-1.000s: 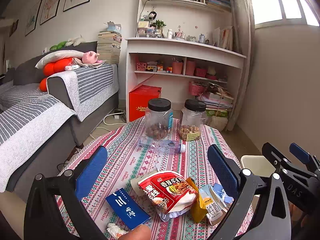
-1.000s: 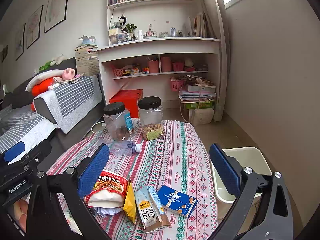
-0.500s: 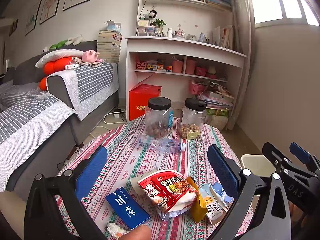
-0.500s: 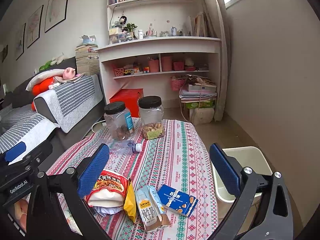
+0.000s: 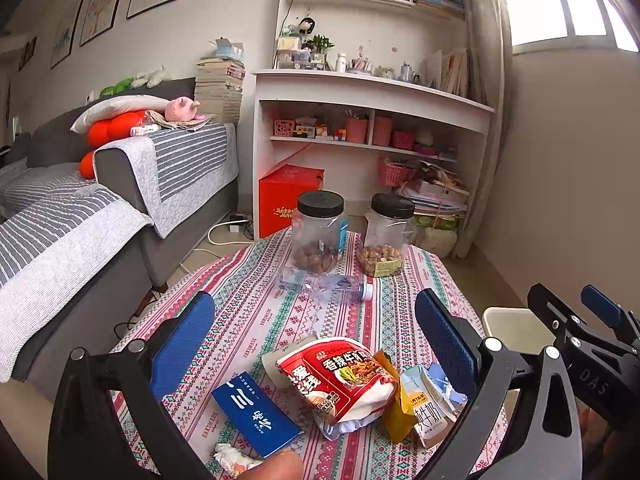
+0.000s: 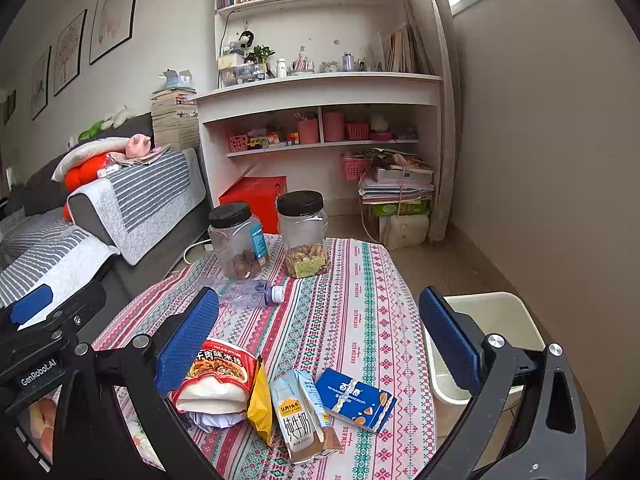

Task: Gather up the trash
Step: 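Lower the right tool and grasp the crumpled white tissue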

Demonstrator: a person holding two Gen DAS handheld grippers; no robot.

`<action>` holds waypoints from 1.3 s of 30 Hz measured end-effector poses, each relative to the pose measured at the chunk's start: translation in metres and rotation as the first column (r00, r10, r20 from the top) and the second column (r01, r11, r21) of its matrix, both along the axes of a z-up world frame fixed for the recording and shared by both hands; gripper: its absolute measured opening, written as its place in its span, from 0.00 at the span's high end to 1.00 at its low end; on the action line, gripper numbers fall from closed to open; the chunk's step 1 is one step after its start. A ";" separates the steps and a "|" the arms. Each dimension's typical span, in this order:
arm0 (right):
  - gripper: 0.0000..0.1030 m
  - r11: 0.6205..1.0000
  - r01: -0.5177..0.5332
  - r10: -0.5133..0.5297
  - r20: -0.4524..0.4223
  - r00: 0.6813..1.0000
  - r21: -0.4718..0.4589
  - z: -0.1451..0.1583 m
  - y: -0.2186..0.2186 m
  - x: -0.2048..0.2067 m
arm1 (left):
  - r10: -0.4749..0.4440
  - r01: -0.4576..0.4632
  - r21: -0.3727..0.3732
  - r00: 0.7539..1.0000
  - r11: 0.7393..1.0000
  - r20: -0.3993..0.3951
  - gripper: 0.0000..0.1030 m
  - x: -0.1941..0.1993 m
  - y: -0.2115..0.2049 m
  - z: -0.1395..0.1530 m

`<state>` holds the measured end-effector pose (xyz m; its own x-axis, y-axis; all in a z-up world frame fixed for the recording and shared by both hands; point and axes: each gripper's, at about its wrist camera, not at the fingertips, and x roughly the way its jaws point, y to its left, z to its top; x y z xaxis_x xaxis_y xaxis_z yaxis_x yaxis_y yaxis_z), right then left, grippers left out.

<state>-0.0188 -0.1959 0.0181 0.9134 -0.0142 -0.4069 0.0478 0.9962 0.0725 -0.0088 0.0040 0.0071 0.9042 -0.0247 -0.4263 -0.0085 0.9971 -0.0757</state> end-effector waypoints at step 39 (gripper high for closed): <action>0.07 0.776 -0.629 0.503 -0.637 0.584 0.036 -0.124 0.095 -0.034 | -0.028 -0.223 -0.168 0.522 0.960 -0.852 0.39 0.037 0.084 -0.198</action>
<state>-0.0529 -0.1008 -0.1055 0.3335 0.2935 -0.8959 -0.5619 0.8249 0.0611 0.0278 0.0881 -0.1907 0.1269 -0.1675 -0.9777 -0.2890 0.9366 -0.1980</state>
